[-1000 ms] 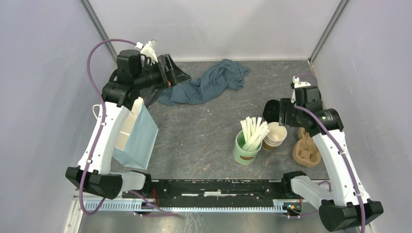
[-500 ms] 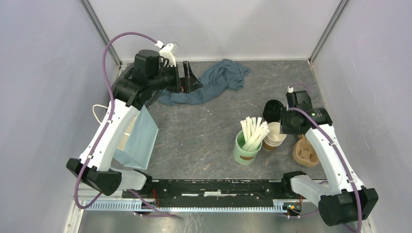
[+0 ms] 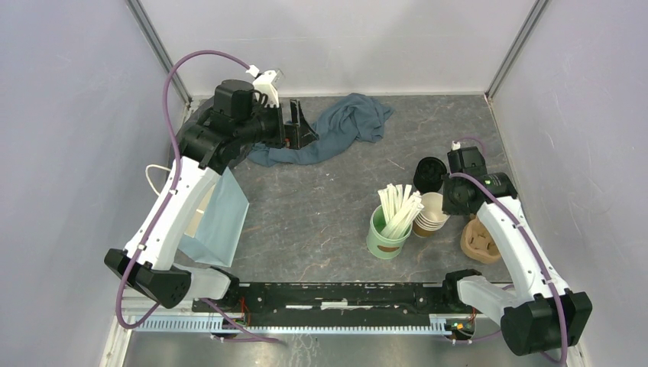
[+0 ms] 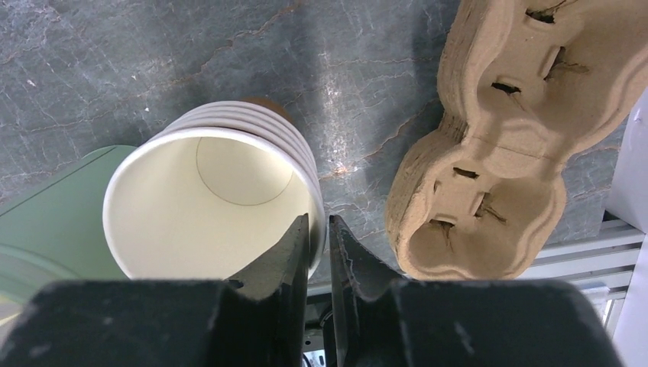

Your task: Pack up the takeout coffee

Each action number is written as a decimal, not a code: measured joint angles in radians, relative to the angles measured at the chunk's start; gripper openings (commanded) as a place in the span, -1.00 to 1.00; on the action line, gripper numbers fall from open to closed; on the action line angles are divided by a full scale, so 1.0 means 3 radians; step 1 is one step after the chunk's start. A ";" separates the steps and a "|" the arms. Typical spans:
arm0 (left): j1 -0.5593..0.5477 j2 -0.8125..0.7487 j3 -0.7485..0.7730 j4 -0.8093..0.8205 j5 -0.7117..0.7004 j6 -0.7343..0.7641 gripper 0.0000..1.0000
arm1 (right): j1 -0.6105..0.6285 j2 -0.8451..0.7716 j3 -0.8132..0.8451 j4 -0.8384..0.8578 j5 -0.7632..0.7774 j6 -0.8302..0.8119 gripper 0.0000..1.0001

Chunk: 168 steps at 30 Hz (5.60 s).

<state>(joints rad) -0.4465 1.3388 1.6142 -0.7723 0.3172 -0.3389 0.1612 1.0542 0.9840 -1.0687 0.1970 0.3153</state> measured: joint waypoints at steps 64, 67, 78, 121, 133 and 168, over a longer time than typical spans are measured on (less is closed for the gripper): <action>-0.0010 0.0140 -0.0047 0.0014 0.0183 -0.0004 0.99 | -0.0108 -0.0248 0.1553 -0.0537 0.0095 -0.0061 -1.00; -0.0151 0.0139 -0.0263 0.0056 0.0217 -0.0011 0.99 | -0.0108 -0.0253 0.1727 -0.0563 0.0065 -0.0130 -1.00; -0.1239 0.0324 -0.1659 0.0453 0.0066 -0.0763 0.83 | -0.0108 -0.0599 0.2075 -0.0600 -0.0285 -0.0284 -1.00; -0.1025 0.0275 -0.1647 0.0792 -0.0586 -0.1317 0.87 | -0.0076 -0.0099 0.1798 0.0369 -0.1942 -0.0348 -1.00; -0.0900 -0.0992 -0.1368 0.0448 -0.1700 -0.0429 0.91 | 0.1345 0.1712 0.1946 0.0740 -0.1049 -0.0354 -1.00; -0.0902 -0.0717 -0.1104 0.0687 -0.1900 0.0417 0.98 | 0.1574 0.2270 0.1423 0.1033 -0.0535 -0.0370 -0.04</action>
<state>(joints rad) -0.7170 1.1236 1.2831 -0.5663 -0.2527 -0.2138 0.6334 1.7351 1.4109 -0.7589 0.0364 0.2043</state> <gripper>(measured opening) 0.987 0.377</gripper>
